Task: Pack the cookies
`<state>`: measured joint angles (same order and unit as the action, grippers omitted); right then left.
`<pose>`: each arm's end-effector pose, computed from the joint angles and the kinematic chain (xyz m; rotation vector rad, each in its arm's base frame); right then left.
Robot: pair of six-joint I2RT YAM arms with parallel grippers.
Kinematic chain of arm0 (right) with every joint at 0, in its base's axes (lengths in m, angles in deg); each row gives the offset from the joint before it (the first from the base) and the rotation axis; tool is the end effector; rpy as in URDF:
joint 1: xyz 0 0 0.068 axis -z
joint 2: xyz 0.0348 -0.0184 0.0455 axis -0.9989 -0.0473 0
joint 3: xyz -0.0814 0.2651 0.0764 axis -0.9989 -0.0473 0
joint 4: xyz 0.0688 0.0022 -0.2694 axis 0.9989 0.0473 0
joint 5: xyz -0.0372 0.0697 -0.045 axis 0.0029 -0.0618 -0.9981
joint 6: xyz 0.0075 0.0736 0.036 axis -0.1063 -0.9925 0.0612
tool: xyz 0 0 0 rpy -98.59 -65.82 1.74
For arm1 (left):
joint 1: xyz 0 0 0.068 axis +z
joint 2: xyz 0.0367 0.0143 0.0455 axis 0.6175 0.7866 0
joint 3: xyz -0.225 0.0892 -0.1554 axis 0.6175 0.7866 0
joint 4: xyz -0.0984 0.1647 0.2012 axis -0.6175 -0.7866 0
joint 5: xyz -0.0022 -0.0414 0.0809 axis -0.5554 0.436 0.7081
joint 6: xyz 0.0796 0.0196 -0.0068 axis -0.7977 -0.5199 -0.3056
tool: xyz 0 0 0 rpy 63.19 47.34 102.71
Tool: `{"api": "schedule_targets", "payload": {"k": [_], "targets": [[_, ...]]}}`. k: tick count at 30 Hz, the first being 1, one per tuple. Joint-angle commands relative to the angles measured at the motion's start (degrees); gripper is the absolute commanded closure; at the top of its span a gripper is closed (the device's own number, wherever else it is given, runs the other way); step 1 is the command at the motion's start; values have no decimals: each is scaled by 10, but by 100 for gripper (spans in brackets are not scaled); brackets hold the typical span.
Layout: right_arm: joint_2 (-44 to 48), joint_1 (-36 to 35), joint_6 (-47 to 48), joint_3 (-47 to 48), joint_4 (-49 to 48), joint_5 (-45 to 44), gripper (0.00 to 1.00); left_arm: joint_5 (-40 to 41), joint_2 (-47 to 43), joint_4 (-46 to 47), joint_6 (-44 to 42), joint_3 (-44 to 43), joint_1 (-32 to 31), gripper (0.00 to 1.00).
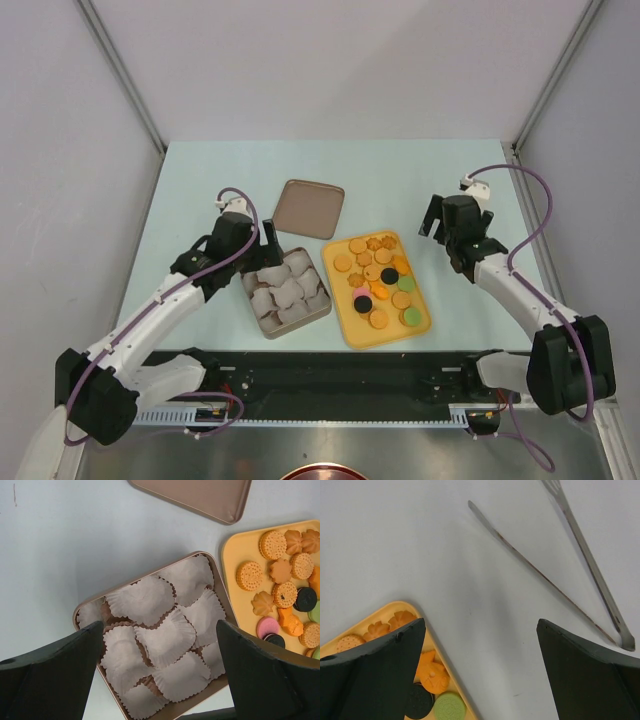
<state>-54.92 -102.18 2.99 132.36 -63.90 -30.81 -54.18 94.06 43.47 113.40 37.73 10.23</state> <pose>0.3028 0.0528 0.2390 0.3362 2.1069 -0.0480 0.2320 -0.1085 0.2561 -0.1731 2.3291 -0.3218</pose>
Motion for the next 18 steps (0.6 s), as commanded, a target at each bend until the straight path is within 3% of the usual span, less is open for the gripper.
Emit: {"api": "schedule_targets", "payload": {"k": [1, 5, 9, 14, 18], "targets": [[-6, -7, -24, 5, 9, -106, 0, 1, -5, 14, 9, -3, -3, 0], [-37, 56, -70, 20, 41, -80, 0, -15, -8, 21, 6, 1, -3, 0], [-64, 178, -109, 25, 45, 39, 0, -27, -13, 25, 0, 2, -3, 0], [-126, 215, -101, 61, 84, -39, 0, -45, -18, 25, 1, 1, -3, 0], [-195, 253, -114, 82, 116, -20, 0, -63, -23, 29, 4, 6, -3, 0]]}}
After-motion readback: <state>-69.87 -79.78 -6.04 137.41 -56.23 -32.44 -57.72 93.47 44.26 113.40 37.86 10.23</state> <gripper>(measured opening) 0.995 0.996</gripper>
